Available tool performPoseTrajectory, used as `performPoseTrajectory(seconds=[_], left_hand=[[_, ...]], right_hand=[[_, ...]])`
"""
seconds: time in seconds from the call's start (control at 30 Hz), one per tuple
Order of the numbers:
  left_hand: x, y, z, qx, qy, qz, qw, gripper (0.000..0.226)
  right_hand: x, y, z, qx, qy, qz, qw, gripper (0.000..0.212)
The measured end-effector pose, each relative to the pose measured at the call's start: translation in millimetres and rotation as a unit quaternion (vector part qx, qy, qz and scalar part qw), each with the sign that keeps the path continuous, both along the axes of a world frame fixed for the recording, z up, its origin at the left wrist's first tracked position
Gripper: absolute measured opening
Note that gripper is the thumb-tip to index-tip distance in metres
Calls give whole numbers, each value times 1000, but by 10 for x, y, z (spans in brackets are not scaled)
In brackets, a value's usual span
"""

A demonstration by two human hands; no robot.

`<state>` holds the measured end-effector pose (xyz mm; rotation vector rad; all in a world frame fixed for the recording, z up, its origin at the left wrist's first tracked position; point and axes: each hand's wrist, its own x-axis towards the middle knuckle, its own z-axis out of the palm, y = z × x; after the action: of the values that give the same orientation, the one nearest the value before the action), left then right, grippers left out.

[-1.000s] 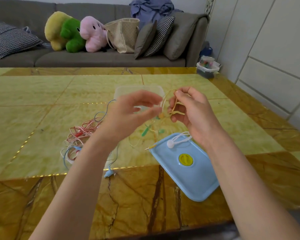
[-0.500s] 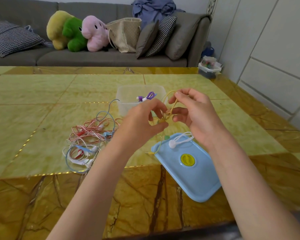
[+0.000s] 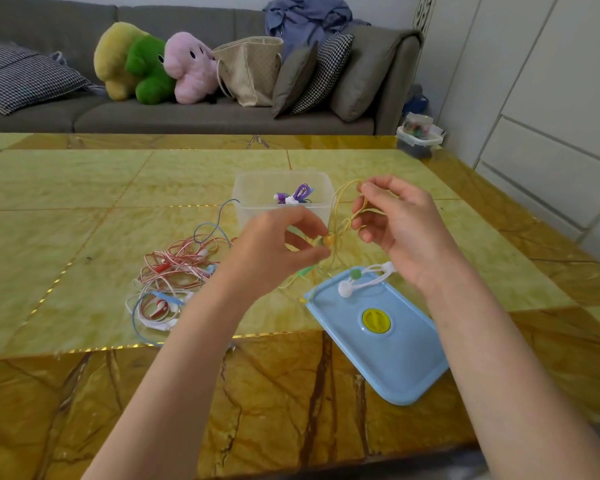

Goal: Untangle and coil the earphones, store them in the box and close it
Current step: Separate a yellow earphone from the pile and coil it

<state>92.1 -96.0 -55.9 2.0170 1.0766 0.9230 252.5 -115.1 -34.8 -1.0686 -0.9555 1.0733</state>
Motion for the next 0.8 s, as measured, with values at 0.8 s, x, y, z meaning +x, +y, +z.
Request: performPoseTrajectory(seconds=[0.8], left_hand=[[-58,30,51,-28,-151,40,987,9]], right_hand=[[20,-2,-11,-7,-54,5,999,9]])
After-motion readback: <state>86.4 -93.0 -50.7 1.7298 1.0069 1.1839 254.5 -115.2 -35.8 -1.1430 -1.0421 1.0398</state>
